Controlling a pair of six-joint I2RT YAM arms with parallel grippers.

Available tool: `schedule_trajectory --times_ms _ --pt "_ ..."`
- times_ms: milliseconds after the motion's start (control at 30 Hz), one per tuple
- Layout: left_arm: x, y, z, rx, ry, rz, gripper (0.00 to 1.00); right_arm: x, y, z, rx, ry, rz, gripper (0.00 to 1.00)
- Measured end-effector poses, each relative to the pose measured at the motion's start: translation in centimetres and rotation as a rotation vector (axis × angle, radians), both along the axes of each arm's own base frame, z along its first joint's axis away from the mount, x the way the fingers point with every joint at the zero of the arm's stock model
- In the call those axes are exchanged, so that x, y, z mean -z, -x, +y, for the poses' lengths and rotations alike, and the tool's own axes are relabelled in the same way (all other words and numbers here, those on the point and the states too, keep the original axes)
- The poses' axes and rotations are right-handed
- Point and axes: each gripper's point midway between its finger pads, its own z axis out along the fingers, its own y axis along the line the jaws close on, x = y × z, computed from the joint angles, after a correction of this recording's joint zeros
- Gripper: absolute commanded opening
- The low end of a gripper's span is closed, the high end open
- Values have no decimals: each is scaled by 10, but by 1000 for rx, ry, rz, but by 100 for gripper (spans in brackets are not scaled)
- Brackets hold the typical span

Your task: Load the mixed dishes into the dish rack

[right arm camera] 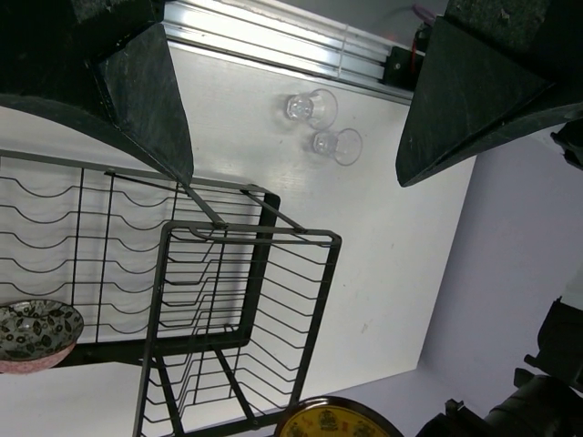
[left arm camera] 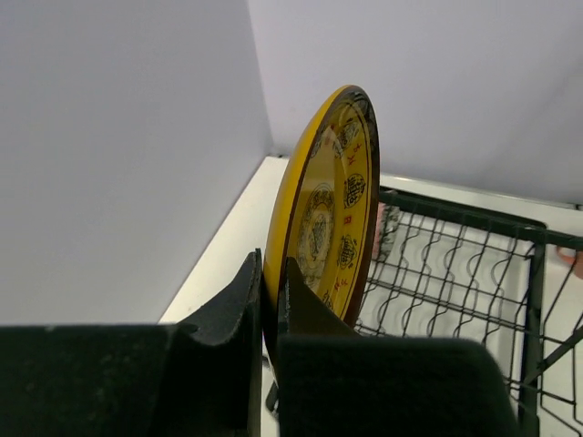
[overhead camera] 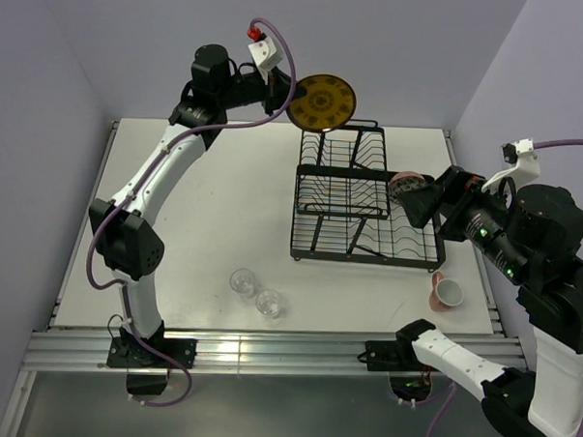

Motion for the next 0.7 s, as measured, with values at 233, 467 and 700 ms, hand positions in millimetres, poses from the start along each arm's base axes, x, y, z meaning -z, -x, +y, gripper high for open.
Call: schedule_trajectory --times_ms 233,467,700 --pt "-1 9 -19 80 42 11 0 1 -2 -2 19 0 6 100" --pt "-5 11 -33 60 65 0 0 4 -8 0 22 8 21 100" --pt "30 4 -56 8 41 30 0 4 -8 0 23 9 24 100"
